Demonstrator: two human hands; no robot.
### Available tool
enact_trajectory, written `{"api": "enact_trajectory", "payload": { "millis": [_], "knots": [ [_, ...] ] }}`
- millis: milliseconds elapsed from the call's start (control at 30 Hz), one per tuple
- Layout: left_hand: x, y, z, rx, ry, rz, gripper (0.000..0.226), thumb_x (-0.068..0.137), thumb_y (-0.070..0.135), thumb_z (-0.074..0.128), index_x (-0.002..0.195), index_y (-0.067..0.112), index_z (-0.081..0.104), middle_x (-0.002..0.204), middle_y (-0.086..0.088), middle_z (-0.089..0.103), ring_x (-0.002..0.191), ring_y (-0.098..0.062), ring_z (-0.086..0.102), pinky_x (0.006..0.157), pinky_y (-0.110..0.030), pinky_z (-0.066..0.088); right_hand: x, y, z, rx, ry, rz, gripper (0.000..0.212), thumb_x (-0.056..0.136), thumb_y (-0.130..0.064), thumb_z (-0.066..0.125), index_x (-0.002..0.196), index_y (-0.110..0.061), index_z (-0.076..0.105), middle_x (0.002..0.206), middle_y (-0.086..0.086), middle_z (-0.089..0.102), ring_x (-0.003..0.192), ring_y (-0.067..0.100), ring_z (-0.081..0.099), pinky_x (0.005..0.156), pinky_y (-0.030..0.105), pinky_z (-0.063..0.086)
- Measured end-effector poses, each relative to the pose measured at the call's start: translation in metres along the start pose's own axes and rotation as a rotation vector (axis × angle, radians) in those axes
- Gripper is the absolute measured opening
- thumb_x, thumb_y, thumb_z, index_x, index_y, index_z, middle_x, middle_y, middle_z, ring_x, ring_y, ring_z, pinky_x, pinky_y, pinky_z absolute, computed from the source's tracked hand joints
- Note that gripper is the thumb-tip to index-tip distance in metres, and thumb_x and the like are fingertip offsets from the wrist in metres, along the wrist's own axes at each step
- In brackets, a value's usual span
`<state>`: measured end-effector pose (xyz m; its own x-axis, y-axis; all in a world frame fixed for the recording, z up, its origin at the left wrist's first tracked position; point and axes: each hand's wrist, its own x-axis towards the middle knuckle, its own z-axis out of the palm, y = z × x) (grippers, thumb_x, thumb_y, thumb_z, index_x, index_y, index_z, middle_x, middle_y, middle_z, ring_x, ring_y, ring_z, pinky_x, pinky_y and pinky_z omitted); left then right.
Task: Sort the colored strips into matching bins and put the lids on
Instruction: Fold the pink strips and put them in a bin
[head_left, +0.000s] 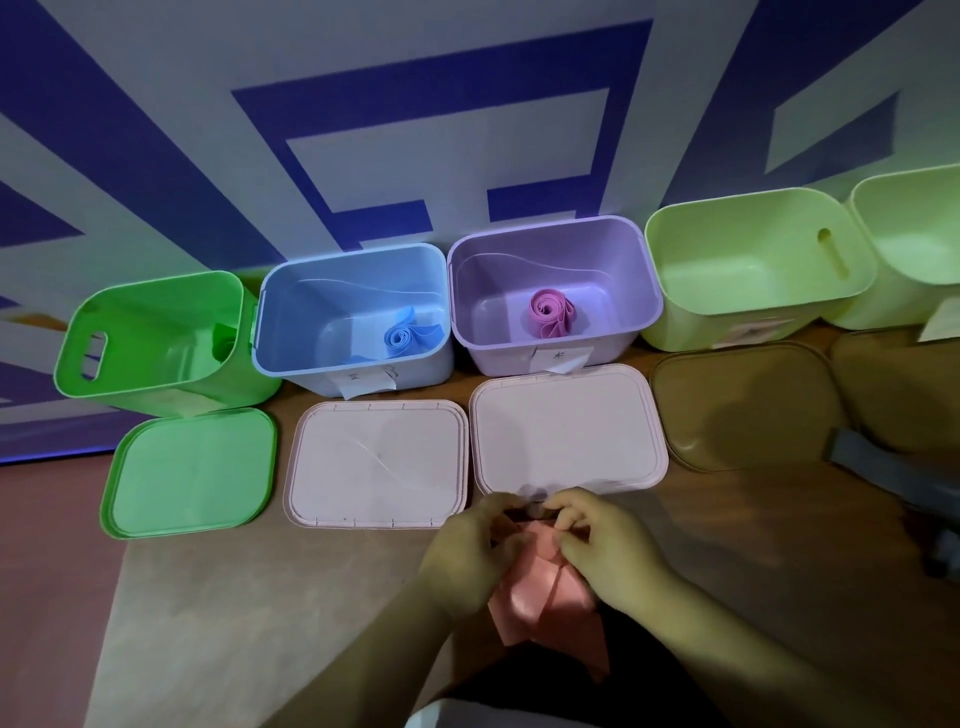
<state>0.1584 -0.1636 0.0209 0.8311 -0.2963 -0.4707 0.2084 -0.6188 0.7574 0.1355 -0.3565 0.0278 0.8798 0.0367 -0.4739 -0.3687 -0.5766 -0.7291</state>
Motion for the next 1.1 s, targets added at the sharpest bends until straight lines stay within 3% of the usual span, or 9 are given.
{"api": "enact_trajectory", "payload": {
  "millis": [67, 133, 267, 467, 567, 667, 800, 900, 1100],
  "knots": [
    [-0.006, 0.008, -0.002, 0.01, -0.015, 0.067, 0.027, 0.086, 0.032, 0.067, 0.101, 0.055, 0.064, 0.091, 0.017, 0.072, 0.084, 0.002, 0.066, 0.079, -0.023, 0.054, -0.008, -0.011, -0.01, 0.021, -0.009, -0.049, 0.036, 0.083, -0.008, 0.066, 0.102, -0.038, 0.064, 0.083, -0.023, 0.068, 0.084, -0.006, 0.064, 0.075, 0.01, 0.046],
    [-0.012, 0.019, -0.004, 0.031, 0.038, 0.15, 0.016, 0.087, 0.031, 0.067, 0.099, 0.041, 0.071, 0.092, 0.017, 0.071, 0.087, 0.0, 0.065, 0.079, -0.021, 0.051, -0.015, -0.022, -0.019, 0.055, -0.01, -0.085, 0.037, 0.084, -0.009, 0.067, 0.1, -0.042, 0.064, 0.086, -0.021, 0.068, 0.085, -0.006, 0.065, 0.074, 0.005, 0.043],
    [-0.026, 0.038, -0.009, -0.103, 0.18, 0.165, 0.01, 0.089, 0.019, 0.073, 0.085, 0.029, 0.073, 0.086, 0.012, 0.066, 0.083, -0.001, 0.065, 0.072, -0.011, 0.045, -0.026, -0.04, -0.032, 0.165, 0.028, -0.108, 0.039, 0.083, -0.01, 0.072, 0.092, -0.047, 0.067, 0.09, -0.017, 0.069, 0.085, -0.001, 0.067, 0.074, 0.009, 0.048],
    [-0.057, 0.072, -0.032, -0.28, 0.234, 0.203, 0.008, 0.091, 0.019, 0.07, 0.084, 0.024, 0.07, 0.081, 0.003, 0.07, 0.077, -0.01, 0.066, 0.072, -0.02, 0.051, -0.046, -0.074, -0.049, 0.301, 0.093, -0.218, 0.037, 0.085, -0.008, 0.072, 0.098, -0.042, 0.068, 0.089, -0.013, 0.072, 0.083, 0.008, 0.069, 0.079, 0.023, 0.055],
    [-0.074, 0.091, -0.047, -0.265, 0.26, 0.269, 0.007, 0.091, 0.017, 0.07, 0.092, 0.024, 0.071, 0.08, -0.003, 0.07, 0.075, -0.019, 0.064, 0.069, -0.024, 0.053, -0.057, -0.094, -0.058, 0.367, 0.091, -0.279, 0.039, 0.085, -0.003, 0.071, 0.1, -0.039, 0.068, 0.089, -0.007, 0.075, 0.084, 0.017, 0.07, 0.084, 0.033, 0.056],
    [-0.088, 0.106, -0.058, -0.258, 0.306, 0.313, 0.01, 0.091, 0.015, 0.07, 0.083, 0.02, 0.073, 0.078, -0.004, 0.07, 0.071, -0.024, 0.064, 0.067, -0.031, 0.051, -0.065, -0.112, -0.064, 0.357, 0.102, -0.323, 0.037, 0.084, -0.003, 0.072, 0.098, -0.038, 0.069, 0.089, -0.006, 0.075, 0.083, 0.017, 0.071, 0.083, 0.037, 0.059],
    [-0.097, 0.113, -0.073, -0.199, 0.404, 0.413, 0.015, 0.091, 0.013, 0.069, 0.081, 0.024, 0.07, 0.086, 0.003, 0.069, 0.087, -0.021, 0.066, 0.078, -0.029, 0.053, -0.073, -0.133, -0.07, 0.3, 0.152, -0.429, 0.024, 0.082, -0.011, 0.077, 0.093, -0.032, 0.072, 0.086, -0.011, 0.074, 0.081, 0.009, 0.069, 0.08, 0.025, 0.056],
    [-0.108, 0.119, -0.084, -0.293, 0.401, 0.441, 0.013, 0.092, 0.012, 0.068, 0.082, 0.019, 0.071, 0.084, 0.0, 0.074, 0.084, -0.02, 0.069, 0.079, -0.032, 0.055, -0.08, -0.147, -0.069, 0.334, 0.147, -0.48, 0.026, 0.082, -0.006, 0.076, 0.091, -0.03, 0.073, 0.087, -0.011, 0.073, 0.08, 0.006, 0.069, 0.078, 0.018, 0.053],
    [-0.128, 0.133, -0.109, -0.426, 0.431, 0.518, 0.007, 0.088, 0.01, 0.068, 0.087, 0.016, 0.072, 0.079, 0.001, 0.077, 0.074, -0.02, 0.072, 0.07, -0.037, 0.058, -0.087, -0.18, -0.063, 0.464, 0.135, -0.505, 0.033, 0.082, -0.004, 0.076, 0.088, -0.036, 0.072, 0.085, -0.003, 0.075, 0.079, 0.016, 0.072, 0.079, 0.032, 0.059]
  ]
}}
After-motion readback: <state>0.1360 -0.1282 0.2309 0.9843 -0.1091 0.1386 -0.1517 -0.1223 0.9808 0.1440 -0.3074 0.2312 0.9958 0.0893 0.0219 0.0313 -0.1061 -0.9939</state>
